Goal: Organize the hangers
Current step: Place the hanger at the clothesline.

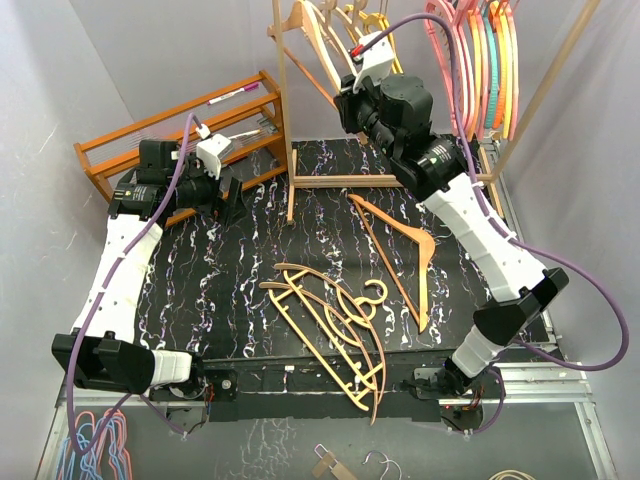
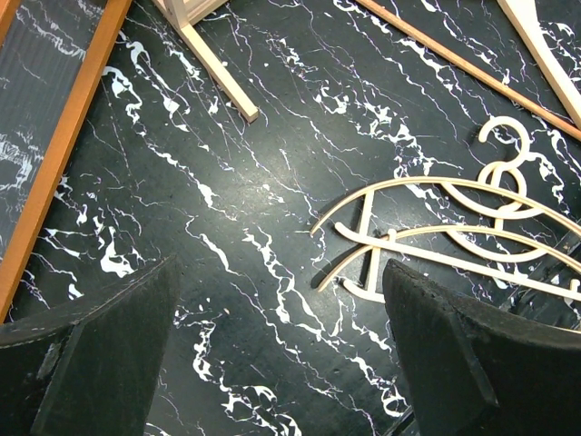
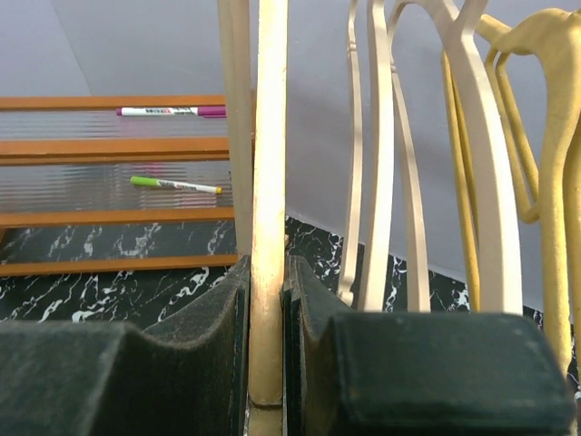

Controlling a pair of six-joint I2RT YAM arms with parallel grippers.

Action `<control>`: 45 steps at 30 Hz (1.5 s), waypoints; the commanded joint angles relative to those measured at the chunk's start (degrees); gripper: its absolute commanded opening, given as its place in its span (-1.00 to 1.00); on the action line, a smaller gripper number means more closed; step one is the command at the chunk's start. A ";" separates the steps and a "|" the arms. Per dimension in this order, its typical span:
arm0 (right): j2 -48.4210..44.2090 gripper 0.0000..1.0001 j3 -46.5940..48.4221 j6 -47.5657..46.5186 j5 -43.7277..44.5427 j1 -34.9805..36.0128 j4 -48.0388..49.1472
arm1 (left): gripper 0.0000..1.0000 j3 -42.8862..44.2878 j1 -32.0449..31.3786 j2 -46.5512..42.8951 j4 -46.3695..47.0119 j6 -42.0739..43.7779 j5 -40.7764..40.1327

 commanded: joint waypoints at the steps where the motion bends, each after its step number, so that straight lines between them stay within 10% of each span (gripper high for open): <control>1: 0.73 -0.84 5.50 -0.71 0.37 -1.13 6.12 | 0.79 -0.38 0.35 -1.35 0.33 0.21 1.09; 45: -5.59 -0.84 -11.79 10.44 -5.97 -14.44 5.60 | 0.81 -3.17 0.48 -1.37 0.22 0.26 2.57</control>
